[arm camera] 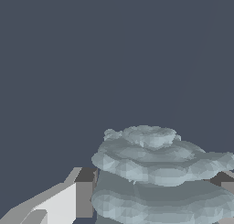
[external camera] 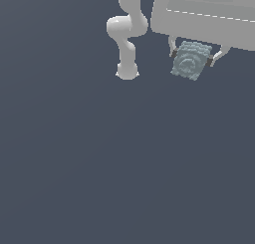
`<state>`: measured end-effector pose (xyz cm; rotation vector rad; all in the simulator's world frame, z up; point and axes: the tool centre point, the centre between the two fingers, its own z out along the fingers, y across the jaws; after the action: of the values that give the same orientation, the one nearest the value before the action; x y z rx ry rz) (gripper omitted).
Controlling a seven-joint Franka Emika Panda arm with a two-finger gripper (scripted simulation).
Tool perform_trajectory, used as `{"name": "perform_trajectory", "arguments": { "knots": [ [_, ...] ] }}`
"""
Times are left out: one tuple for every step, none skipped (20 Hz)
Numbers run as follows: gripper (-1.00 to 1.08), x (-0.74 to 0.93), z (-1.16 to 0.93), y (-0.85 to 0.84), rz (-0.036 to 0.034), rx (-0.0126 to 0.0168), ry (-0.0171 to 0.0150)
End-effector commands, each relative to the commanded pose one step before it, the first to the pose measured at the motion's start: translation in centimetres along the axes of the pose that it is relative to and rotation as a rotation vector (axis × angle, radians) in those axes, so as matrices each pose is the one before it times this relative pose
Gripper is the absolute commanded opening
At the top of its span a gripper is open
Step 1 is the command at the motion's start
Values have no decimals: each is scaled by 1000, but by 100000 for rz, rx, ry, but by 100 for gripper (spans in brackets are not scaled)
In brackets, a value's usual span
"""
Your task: Pick up the object and move it to a goal position.
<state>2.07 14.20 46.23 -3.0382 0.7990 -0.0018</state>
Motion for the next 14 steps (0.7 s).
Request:
{"name": "perform_trajectory", "arguments": {
  "knots": [
    [-100, -50, -1090, -296, 27, -74, -71],
    [-100, -9, -340, -100, 0, 0, 0],
    [-100, -7, -305, -91, 0, 0, 0],
    [-100, -5, -272, -82, 0, 0, 0],
    [-100, -3, -240, -74, 0, 0, 0],
    [-100, -1, -210, -66, 0, 0, 0],
    [-100, 1, -182, -58, 0, 0, 0],
    [-100, 2, -156, -51, 0, 0, 0],
    [-100, 3, -130, -45, -42, 39, -38],
    [-100, 3, -108, -36, 0, 0, 0],
    [-100, 3, -86, -30, 0, 0, 0],
    [-100, 3, -65, -23, 0, 0, 0],
    [-100, 2, -46, -16, 0, 0, 0],
    [-100, 2, -27, -10, 0, 0, 0]
  ]
}}
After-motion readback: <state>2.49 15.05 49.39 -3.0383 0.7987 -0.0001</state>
